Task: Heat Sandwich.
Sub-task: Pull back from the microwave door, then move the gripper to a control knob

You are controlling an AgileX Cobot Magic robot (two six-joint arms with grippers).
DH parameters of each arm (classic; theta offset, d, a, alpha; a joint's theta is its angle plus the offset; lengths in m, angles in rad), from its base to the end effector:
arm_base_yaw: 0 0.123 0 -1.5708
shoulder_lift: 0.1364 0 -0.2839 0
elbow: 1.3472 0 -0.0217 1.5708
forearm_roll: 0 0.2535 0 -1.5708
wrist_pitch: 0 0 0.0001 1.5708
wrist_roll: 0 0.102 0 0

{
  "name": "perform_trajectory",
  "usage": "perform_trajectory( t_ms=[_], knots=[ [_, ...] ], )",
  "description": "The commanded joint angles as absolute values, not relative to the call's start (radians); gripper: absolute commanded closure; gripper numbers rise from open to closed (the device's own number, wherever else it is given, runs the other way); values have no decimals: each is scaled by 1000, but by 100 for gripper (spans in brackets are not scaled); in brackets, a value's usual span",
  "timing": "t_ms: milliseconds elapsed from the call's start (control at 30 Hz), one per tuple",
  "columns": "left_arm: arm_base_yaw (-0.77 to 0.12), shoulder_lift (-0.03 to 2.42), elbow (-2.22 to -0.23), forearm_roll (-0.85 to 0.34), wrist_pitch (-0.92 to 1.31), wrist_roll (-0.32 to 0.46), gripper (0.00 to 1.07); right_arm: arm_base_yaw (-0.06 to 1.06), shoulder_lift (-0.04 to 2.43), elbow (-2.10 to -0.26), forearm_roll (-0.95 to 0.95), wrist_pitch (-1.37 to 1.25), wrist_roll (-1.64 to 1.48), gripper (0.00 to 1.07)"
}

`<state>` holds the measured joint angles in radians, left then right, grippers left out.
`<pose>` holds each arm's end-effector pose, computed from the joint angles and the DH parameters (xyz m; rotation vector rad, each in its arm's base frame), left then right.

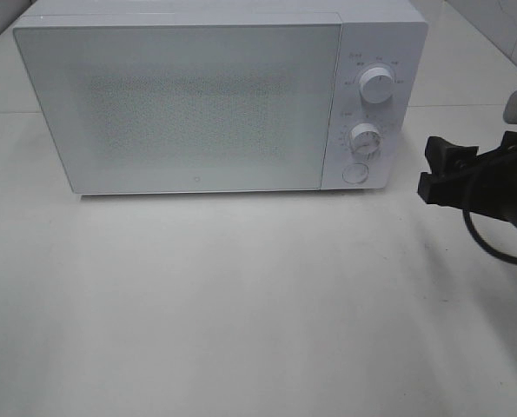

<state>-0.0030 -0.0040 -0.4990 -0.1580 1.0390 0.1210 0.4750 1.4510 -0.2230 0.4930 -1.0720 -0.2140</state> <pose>0.0083 -0.0139 0.2762 0.1301 2.0073 -0.1131 0.2170 0.0639 0.1739 -0.0485 1.6827 0.0221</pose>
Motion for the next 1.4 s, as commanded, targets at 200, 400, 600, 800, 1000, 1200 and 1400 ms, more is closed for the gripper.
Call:
perform_trajectory(
  t_ms=[200,400,600,800,1000,1200,1400],
  knots=[
    [-1,-31,-495,-165,1036,114,17,648,1541,-223,689,-1224,-231,31],
    [-1,-31,-495,-165,1036,114,17,771,1610,-223,796,-1311,-231,31],
    [-1,-31,-495,-165,1036,114,17,862,1642,-239,907,-1338,-233,31],
    [-1,-31,-495,-165,1036,114,17,874,1644,-257,928,-1348,-248,31],
    [-1,-31,-495,-165,1036,114,17,874,1644,-257,929,-1349,-249,31],
    [-1,-31,-495,-165,1036,114,17,874,1644,-258,928,-1344,-249,31],
    [-1,-31,-495,-165,1036,114,17,840,1644,-259,917,-1341,-226,31]
  ],
)
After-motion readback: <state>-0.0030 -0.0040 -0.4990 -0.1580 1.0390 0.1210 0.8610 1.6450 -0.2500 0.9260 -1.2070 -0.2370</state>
